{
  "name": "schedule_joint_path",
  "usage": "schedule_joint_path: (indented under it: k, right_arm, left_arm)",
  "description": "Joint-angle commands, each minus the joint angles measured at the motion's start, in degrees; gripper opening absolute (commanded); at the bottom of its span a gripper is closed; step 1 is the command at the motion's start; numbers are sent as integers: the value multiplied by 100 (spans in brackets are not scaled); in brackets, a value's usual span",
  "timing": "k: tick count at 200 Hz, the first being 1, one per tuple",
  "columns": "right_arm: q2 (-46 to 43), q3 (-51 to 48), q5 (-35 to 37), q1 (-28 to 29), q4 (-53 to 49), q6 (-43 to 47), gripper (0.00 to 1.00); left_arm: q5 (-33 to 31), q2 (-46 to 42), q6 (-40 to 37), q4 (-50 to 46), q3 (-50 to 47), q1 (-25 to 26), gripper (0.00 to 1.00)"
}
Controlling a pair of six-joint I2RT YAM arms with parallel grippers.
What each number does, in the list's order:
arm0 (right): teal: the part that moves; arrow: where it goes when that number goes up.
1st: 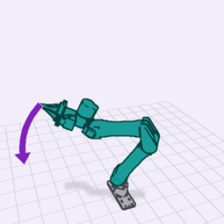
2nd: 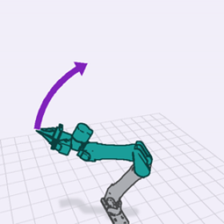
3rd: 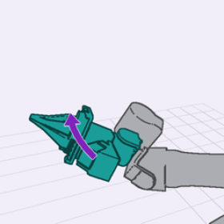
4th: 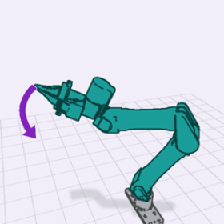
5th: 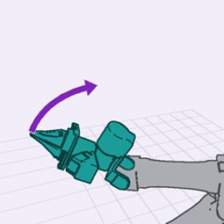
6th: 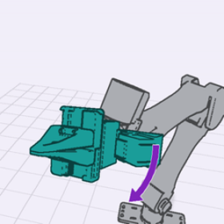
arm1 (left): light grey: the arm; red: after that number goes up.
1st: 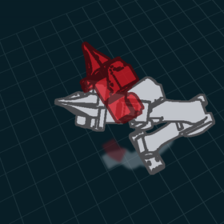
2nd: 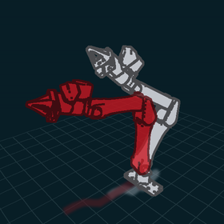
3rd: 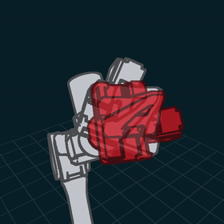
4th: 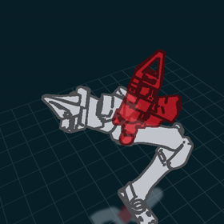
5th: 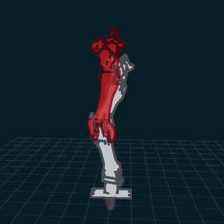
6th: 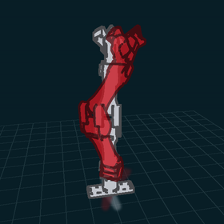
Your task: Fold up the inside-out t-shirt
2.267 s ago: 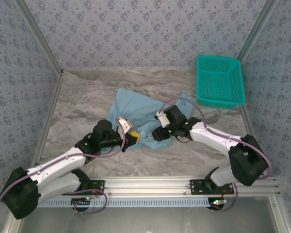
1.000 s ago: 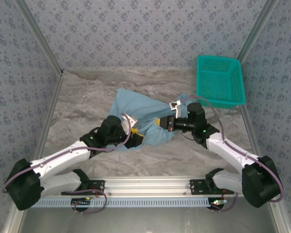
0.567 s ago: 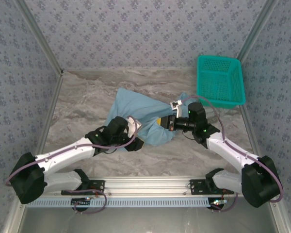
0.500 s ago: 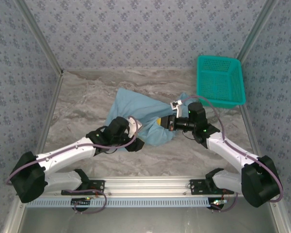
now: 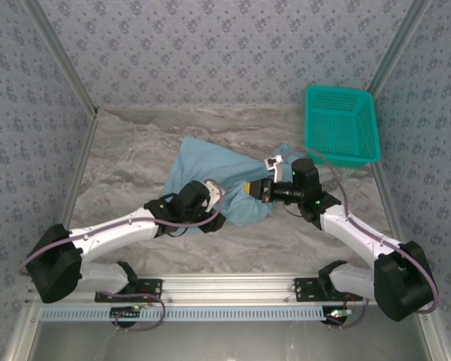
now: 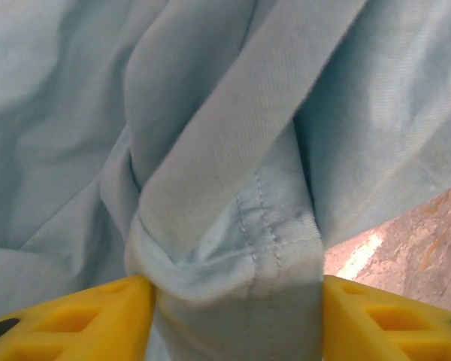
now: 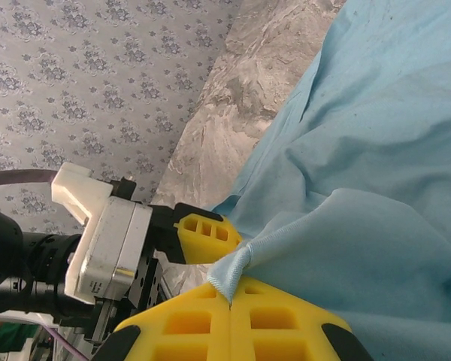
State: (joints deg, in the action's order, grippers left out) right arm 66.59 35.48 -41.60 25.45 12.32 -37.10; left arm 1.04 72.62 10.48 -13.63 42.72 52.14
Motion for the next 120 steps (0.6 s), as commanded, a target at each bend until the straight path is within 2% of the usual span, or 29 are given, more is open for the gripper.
schedule_joint_path:
  k: [1, 42, 66, 94, 106, 120]
  right_arm:
    - [-47, -1, -60, -63, -19, -3, 0]
    - [-101, 29, -52, -111, -124, 44, 0]
    - [-168, 24, -41, -193, -273, 54, 0]
    - [-240, 48, -58, -277, -434, 262, 0]
    - [-338, 113, -30, -356, -707, 396, 0]
    - [-504, 336, 239, -408, -1489, 882, 0]
  left_arm:
    - [-167, -131, -41, -246, 184, 16, 49]
    - [-149, -46, -150, -394, 213, 11, 39]
    - [-87, -149, -143, -362, 157, -26, 23]
    - [117, -229, -96, -326, 115, -194, 0]
    - [300, -411, -28, -236, 37, -332, 0]
    - [776, -805, 132, 62, -144, -578, 0]
